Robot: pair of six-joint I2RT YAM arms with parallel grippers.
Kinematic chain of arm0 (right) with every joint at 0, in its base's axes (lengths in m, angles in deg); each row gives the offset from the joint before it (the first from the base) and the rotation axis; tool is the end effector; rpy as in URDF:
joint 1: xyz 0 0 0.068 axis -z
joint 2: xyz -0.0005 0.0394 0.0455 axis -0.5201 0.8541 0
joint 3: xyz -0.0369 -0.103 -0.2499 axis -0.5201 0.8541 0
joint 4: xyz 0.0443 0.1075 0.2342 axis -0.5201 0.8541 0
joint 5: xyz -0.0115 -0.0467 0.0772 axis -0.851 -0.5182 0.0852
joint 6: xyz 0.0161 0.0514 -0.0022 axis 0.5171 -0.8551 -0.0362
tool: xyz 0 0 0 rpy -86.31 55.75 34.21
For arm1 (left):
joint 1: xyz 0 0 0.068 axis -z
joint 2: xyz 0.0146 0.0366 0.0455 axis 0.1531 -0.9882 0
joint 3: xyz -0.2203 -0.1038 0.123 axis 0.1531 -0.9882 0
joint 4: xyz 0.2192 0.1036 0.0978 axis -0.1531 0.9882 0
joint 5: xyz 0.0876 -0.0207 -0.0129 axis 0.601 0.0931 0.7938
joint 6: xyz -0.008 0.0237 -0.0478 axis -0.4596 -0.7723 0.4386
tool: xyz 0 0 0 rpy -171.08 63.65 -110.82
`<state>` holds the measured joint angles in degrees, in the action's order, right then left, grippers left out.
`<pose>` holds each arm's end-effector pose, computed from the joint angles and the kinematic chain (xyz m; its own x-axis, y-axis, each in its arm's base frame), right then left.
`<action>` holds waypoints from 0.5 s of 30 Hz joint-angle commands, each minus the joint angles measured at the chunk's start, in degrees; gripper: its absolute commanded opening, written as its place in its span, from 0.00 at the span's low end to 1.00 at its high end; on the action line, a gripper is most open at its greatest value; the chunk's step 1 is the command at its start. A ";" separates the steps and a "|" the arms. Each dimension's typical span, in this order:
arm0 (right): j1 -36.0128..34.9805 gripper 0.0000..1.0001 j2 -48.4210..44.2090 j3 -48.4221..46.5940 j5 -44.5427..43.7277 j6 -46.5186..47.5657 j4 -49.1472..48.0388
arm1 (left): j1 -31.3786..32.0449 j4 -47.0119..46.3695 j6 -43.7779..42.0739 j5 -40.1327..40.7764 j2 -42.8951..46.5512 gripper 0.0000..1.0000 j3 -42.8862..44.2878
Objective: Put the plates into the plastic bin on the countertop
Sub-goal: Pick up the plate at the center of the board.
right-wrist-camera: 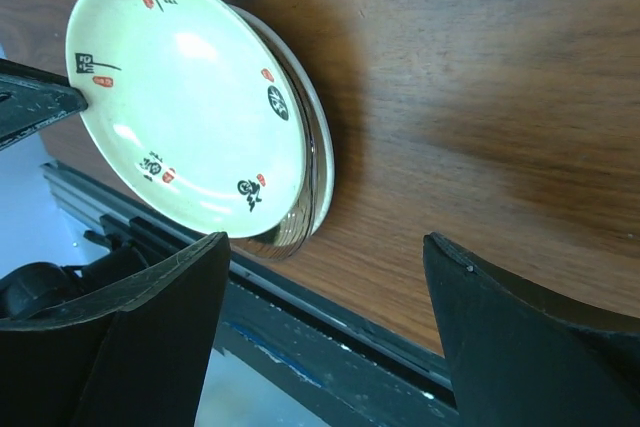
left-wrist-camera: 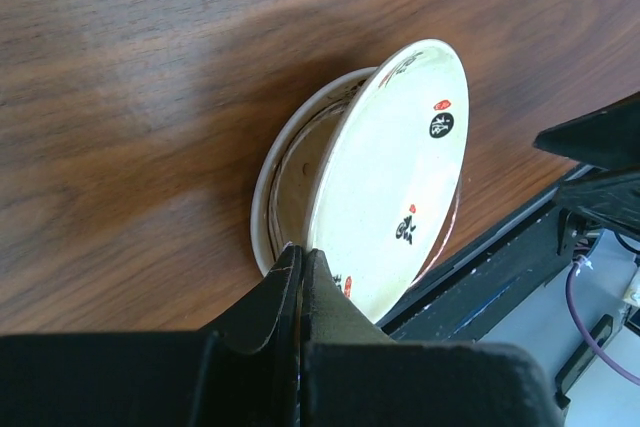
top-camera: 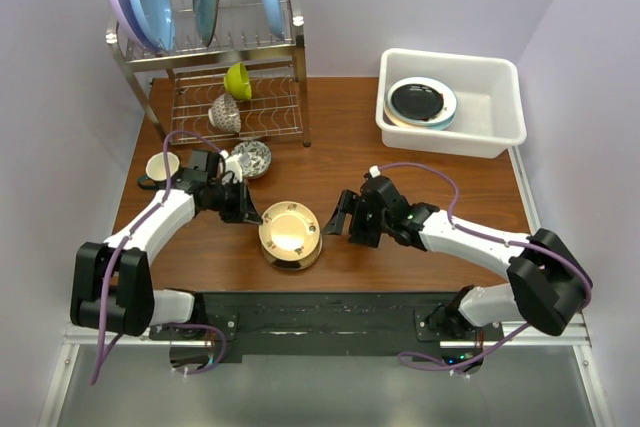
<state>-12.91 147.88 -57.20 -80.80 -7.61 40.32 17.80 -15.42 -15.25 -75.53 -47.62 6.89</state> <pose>0.1892 0.1905 0.1954 -0.9118 0.2933 -0.2876 0.0448 0.7670 0.6401 0.2352 -0.0561 0.1986 -0.9483 -0.1033 -0.3001 0.0957 0.8084 -0.5808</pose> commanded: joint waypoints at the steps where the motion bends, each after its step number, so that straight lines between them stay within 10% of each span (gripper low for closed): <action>1: -0.31 0.82 -1.63 1.92 1.50 -2.91 -6.37 | -0.47 -0.24 1.09 -3.65 2.62 0.00 2.50; 15: -0.40 0.81 -1.89 4.21 1.06 -5.02 -11.38 | -0.38 -2.35 1.71 -10.77 4.20 0.00 2.59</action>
<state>-12.93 147.88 -53.15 -79.36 -11.70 32.30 17.80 -15.66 -14.68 -81.24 -45.33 7.70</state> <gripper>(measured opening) 0.813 0.021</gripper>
